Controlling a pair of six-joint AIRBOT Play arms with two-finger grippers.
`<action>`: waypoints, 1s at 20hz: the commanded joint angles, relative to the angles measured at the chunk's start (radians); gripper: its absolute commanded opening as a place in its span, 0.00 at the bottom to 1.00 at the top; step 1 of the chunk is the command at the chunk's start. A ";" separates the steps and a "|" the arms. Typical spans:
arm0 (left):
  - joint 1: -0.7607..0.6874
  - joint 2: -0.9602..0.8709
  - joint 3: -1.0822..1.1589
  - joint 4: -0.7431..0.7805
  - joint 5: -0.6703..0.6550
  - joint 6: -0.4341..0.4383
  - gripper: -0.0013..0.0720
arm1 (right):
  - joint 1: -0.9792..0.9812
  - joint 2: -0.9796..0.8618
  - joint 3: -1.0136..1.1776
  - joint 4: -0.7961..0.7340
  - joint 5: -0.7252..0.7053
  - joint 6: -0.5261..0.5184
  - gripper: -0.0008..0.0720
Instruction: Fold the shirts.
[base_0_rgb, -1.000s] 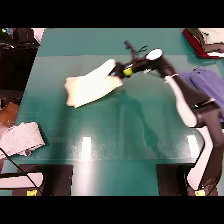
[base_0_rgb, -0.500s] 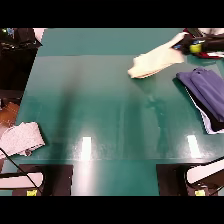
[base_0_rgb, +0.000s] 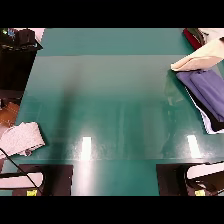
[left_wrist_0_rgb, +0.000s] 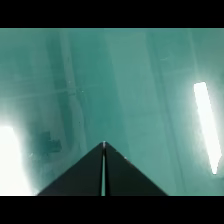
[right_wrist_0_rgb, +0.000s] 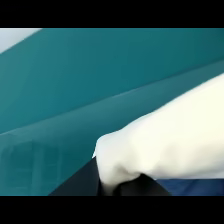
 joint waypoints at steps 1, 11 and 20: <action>0.000 0.000 0.001 0.000 -0.010 0.000 0.05 | -0.036 0.008 0.084 -0.010 0.047 -0.007 0.03; -0.002 0.000 0.001 0.000 -0.027 0.002 0.05 | -0.136 0.304 -0.211 -0.302 0.150 -0.001 0.03; -0.002 0.000 0.001 0.000 -0.060 0.008 0.05 | -0.306 0.444 -0.473 -0.487 0.346 0.066 0.72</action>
